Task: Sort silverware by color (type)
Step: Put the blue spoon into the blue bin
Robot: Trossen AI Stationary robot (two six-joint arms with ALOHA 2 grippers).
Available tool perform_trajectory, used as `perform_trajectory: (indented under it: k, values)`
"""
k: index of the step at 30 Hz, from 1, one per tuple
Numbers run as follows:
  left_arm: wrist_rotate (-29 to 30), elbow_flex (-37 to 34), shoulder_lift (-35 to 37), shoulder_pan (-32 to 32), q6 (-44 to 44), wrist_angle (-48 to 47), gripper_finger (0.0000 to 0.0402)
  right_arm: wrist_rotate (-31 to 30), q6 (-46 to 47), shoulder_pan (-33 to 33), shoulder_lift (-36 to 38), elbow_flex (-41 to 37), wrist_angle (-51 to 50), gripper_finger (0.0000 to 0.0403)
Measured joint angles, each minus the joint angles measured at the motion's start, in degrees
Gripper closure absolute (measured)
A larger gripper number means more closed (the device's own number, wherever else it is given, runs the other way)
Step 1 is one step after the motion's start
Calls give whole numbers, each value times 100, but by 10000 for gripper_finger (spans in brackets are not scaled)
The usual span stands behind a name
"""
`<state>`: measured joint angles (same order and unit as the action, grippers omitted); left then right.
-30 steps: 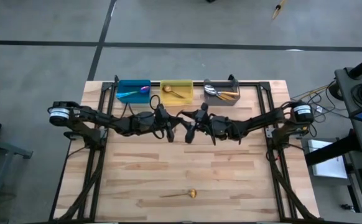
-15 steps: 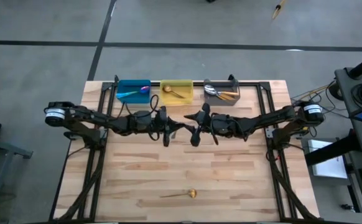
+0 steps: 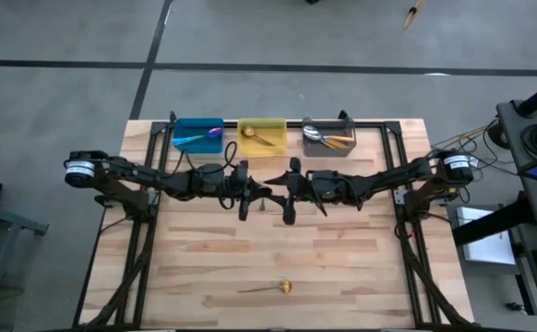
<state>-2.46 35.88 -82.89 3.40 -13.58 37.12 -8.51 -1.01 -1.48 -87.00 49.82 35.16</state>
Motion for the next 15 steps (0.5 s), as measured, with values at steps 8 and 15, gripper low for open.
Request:
perform_trajectory:
  k: [8, 15]
  values:
    - [2, 0, -4, 0, 0, -142, 402, -48, -362, 0, -304, 458, 24, 283]
    - [-34, 0, -4, -1, 45, -224, 400, -44, -462, -2, -134, 550, -175, 386]
